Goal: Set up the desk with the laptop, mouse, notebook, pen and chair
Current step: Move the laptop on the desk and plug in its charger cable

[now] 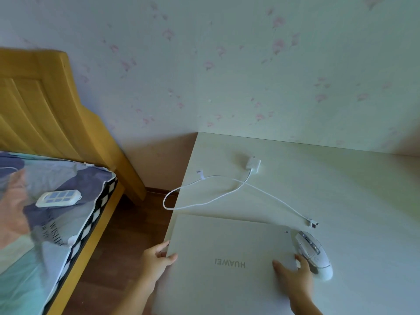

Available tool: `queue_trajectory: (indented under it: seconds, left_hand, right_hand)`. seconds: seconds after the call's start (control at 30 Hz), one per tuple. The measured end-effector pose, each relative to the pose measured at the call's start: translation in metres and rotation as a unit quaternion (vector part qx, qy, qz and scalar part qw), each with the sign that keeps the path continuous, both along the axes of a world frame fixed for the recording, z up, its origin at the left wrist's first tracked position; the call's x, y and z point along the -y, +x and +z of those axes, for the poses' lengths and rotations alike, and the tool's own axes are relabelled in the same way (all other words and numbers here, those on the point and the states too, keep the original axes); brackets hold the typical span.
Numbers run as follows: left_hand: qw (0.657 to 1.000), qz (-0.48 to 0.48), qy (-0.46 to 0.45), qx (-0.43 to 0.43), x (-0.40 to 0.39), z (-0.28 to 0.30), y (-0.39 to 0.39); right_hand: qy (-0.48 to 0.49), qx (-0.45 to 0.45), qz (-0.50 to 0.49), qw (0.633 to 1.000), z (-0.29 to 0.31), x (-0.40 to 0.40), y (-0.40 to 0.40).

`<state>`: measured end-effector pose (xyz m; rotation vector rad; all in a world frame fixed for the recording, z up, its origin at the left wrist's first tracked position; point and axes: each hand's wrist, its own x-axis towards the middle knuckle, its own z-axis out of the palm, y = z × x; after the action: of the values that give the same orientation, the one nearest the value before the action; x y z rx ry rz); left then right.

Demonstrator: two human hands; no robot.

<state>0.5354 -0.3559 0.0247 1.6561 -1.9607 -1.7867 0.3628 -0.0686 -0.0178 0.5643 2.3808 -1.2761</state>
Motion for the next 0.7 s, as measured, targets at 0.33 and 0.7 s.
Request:
queue_trajectory:
  seconds: [0.33,0.7]
  left_hand:
    - [1.000,0.004,-0.024,0.000,-0.005,-0.008,-0.002]
    - [0.998,-0.016,-0.054,0.009,0.029,-0.024,-0.043]
  right_hand:
    - [0.015,-0.001,0.019,1.000,-0.006,0.003,0.001]
    - [-0.032,-0.019,0.031,0.999,-0.003,0.019,-0.012]
